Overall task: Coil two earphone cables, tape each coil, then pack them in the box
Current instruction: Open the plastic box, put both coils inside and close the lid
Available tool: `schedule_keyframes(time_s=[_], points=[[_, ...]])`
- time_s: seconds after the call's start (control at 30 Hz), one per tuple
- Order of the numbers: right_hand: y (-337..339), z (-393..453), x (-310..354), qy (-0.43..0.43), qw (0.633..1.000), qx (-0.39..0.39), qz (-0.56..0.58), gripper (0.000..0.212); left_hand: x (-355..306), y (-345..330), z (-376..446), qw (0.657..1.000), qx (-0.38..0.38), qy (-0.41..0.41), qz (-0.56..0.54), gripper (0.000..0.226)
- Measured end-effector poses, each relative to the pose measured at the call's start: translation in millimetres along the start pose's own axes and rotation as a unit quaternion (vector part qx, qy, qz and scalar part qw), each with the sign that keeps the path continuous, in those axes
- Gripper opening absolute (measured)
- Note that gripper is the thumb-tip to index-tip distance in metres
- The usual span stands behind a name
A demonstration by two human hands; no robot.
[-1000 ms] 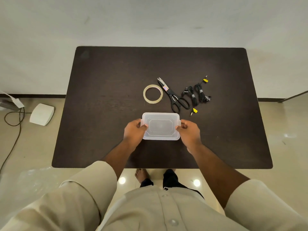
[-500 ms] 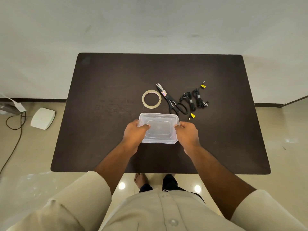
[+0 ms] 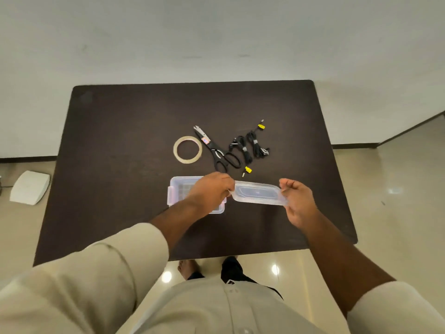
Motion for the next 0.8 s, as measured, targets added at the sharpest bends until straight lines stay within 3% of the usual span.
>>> schedule_keyframes(time_s=[0.1, 0.23, 0.33, 0.47, 0.53, 0.6, 0.67, 0.73, 0.8], points=[[12.9, 17.0, 7.4, 0.120, 0.976, -0.010, -0.183, 0.031, -18.4, -31.6, 26.3, 0.968, 0.079, -0.094, 0.221, 0.030], [10.1, 36.7, 4.0, 0.194, 0.941, 0.026, -0.274, 0.041, -34.0, -60.8, 47.8, 0.909, 0.132, -0.180, 0.351, 0.031], [10.8, 46.0, -5.2, 0.230, 0.911, 0.044, -0.340, 0.049, -35.3, -77.1, 60.1, 0.879, 0.160, -0.198, 0.404, 0.028], [17.7, 55.2, -1.6, 0.248, 0.909, 0.041, -0.333, 0.044, -40.5, -92.3, 59.0, 0.854, 0.138, -0.226, 0.447, 0.024], [22.1, 58.1, 5.4, 0.234, 0.924, 0.015, -0.301, 0.040, -43.5, -94.1, 57.0, 0.855, 0.127, -0.241, 0.442, 0.025], [24.6, 62.9, 14.4, 0.226, 0.934, -0.009, -0.277, 0.037, -46.0, -88.1, 60.1, 0.889, 0.102, -0.241, 0.377, 0.021], [16.3, 68.8, 29.5, 0.246, 0.929, -0.001, -0.277, 0.031, -35.7, -68.4, 74.8, 0.949, 0.049, -0.157, 0.268, 0.017], [1.1, 75.6, 49.2, 0.266, 0.923, 0.017, -0.278, 0.025, -5.6, -44.4, 91.0, 0.990, -0.010, 0.033, 0.135, 0.020], [-19.8, 82.2, 69.8, 0.282, 0.917, 0.040, -0.278, 0.021, 31.2, -26.0, 98.2, 0.968, -0.077, 0.240, -0.015, 0.016]])
Point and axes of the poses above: each hand's wrist, its own z-axis towards the middle knuckle, its own y-axis out of the back of the hand, x = y × z, the point moved 8 cm from there along z, towards the middle knuckle, and after that the axes turned 3 degrees about -x, right-handed, at the moved point
